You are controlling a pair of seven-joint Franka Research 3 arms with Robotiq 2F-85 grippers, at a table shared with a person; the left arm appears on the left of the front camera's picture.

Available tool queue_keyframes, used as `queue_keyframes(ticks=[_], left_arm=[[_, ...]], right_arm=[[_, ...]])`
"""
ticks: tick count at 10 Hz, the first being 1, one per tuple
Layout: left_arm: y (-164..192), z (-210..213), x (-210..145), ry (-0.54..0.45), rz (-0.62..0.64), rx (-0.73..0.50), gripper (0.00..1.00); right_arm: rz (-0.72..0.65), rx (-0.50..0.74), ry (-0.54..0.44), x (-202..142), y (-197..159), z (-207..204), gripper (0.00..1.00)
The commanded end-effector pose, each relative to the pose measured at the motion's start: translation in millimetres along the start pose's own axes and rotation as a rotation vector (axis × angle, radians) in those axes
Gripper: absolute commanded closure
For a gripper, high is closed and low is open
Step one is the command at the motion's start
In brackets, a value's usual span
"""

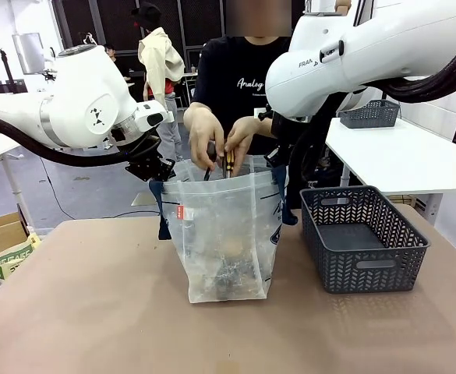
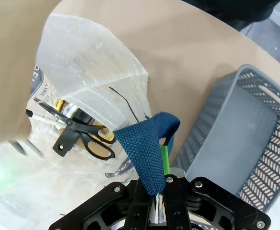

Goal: Transfer purchased items from the store into the shopping bag.
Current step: Move the Reusable shopping bag to the right side of the table.

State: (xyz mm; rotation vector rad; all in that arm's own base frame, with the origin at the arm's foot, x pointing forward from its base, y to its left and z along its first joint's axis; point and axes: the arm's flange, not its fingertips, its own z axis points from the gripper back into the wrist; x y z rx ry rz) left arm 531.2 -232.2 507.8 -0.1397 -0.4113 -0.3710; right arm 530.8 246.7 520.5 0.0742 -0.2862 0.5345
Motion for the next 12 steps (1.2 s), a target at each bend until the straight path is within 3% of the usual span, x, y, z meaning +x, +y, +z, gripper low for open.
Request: queue_keyframes(ticks=[1, 12], left_arm=[[2.4, 0.9, 0.1, -0.001, 0.002, 0.003, 1.00], [2.4, 0.9, 0.1, -0.001, 0.002, 0.003, 1.00]], right_arm=[[-0.001, -0.001, 0.002, -1.2, -1.4, -1.2, 1.00], [-0.001, -0.001, 0.002, -1.2, -1.4, -1.2, 1.00]])
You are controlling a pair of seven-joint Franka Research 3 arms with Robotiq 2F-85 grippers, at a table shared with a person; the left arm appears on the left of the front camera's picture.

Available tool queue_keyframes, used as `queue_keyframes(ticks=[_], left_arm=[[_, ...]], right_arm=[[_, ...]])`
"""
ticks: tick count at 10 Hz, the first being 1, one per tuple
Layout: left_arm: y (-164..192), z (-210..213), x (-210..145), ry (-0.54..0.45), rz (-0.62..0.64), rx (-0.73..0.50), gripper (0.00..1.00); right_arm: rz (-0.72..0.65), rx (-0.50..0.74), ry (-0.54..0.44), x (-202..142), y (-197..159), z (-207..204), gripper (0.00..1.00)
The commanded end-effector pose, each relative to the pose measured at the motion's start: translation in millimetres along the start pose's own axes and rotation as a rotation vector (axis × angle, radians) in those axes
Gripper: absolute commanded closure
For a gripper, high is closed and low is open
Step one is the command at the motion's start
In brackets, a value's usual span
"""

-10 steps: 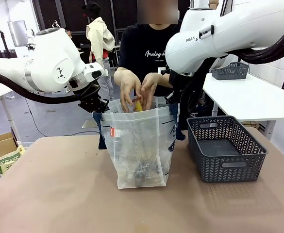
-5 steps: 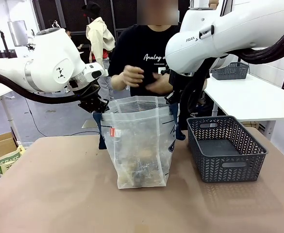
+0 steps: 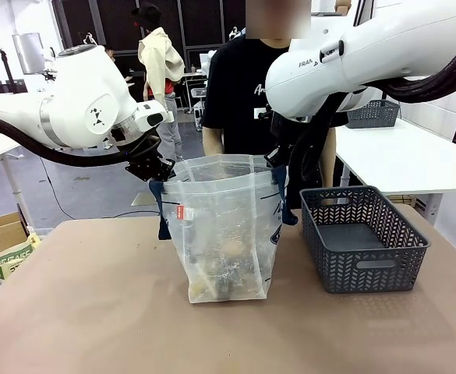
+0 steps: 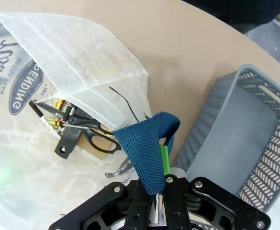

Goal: Transfer purchased items from the store into the shopping bag.
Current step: Move the Reusable shopping bag to the right side of the table.

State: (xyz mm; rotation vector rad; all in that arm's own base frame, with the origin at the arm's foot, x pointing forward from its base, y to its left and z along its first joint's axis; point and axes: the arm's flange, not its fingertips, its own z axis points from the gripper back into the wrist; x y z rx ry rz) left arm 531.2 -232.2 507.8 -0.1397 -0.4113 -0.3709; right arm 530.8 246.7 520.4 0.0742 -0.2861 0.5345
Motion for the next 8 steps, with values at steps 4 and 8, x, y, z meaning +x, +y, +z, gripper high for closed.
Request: queue_keyframes(ticks=[4, 8], left_arm=[[2.4, 0.9, 0.1, -0.001, 0.002, 0.003, 1.00], [2.4, 0.9, 0.1, -0.001, 0.002, 0.003, 1.00]], right_arm=[[-0.001, -0.001, 0.002, -1.2, -1.4, -1.2, 1.00], [-0.001, -0.001, 0.002, -1.2, -1.4, -1.2, 1.00]])
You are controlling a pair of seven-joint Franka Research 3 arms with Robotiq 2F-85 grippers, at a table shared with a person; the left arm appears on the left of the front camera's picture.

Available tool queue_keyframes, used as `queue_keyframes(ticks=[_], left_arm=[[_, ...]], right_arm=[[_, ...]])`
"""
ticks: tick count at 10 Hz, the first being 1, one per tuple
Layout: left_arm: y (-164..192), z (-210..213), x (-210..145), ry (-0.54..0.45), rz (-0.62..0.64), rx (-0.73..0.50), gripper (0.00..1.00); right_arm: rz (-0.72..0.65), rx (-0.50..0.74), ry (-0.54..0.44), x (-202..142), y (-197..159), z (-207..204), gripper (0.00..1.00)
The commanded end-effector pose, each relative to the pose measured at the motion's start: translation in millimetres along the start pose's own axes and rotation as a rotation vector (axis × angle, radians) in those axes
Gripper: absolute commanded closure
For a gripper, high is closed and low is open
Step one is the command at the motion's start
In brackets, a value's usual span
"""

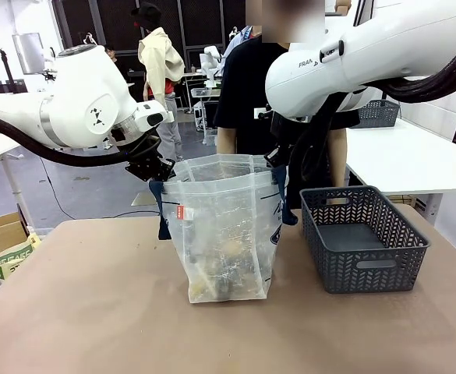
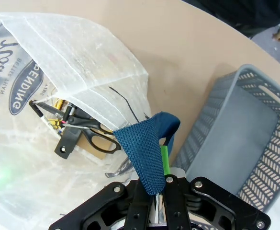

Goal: Transfer purchased items from the store into the shopping bag.
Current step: Move the Reusable shopping bag to the right side of the table.

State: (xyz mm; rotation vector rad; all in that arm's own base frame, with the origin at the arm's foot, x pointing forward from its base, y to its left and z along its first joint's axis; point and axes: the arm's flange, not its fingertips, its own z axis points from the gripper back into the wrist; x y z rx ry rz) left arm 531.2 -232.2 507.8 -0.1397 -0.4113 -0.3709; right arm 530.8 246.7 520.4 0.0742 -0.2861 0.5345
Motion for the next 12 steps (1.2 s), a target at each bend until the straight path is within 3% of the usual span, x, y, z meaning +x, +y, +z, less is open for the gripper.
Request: queue_keyframes(ticks=[1, 12], left_arm=[[2.4, 0.9, 0.1, -0.001, 0.002, 0.003, 1.00], [2.4, 0.9, 0.1, -0.001, 0.002, 0.003, 1.00]], right_arm=[[-0.001, -0.001, 0.002, -1.1, -1.4, -1.2, 1.00], [-0.001, -0.001, 0.002, -1.1, -1.4, -1.2, 1.00]])
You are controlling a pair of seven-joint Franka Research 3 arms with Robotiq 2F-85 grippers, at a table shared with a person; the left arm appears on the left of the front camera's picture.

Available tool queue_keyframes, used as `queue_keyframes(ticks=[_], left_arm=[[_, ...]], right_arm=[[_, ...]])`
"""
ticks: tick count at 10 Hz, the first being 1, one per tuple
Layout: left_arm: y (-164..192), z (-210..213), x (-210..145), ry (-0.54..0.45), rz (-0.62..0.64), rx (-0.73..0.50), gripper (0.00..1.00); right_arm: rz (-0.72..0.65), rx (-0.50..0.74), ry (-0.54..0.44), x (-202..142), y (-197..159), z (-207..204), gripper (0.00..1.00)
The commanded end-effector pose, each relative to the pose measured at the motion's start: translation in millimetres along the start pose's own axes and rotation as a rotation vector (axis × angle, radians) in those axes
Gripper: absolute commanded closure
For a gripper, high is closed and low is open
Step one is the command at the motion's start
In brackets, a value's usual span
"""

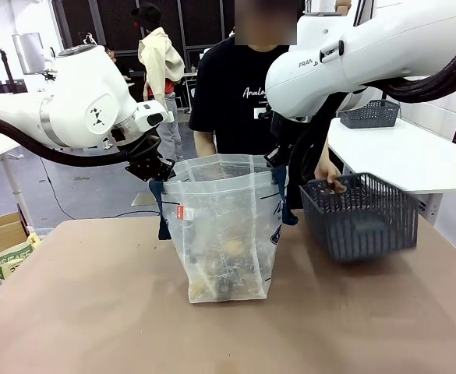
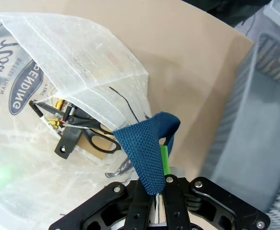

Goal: Transfer purchased items from the store into the shopping bag.
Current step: Move the Reusable shopping bag to the right side of the table.

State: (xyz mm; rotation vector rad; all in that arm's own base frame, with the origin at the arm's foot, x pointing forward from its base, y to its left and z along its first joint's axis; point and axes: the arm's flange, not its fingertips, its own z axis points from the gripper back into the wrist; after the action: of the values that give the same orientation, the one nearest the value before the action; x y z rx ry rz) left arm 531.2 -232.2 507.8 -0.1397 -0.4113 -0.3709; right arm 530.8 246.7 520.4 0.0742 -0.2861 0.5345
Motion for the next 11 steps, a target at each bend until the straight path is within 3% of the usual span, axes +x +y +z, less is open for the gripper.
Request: queue_keyframes(ticks=[1, 7, 11], left_arm=[[0.0, 0.0, 0.0, 0.000, 0.000, 0.000, 1.00], [-32.7, 12.2, 27.0, 0.005, 0.068, -0.210, 1.00], [-47.7, 2.7, 35.2, 0.032, 0.081, -0.264, 1.00]], right_arm=[[0.000, 0.000, 0.000, 0.0, 0.0, 0.0, 1.00], [-0.049, -0.019, -0.012, 14.1, 33.6, 12.2, 1.00], [-0.067, 0.007, 0.063, 22.6, 52.0, 5.1, 1.00]])
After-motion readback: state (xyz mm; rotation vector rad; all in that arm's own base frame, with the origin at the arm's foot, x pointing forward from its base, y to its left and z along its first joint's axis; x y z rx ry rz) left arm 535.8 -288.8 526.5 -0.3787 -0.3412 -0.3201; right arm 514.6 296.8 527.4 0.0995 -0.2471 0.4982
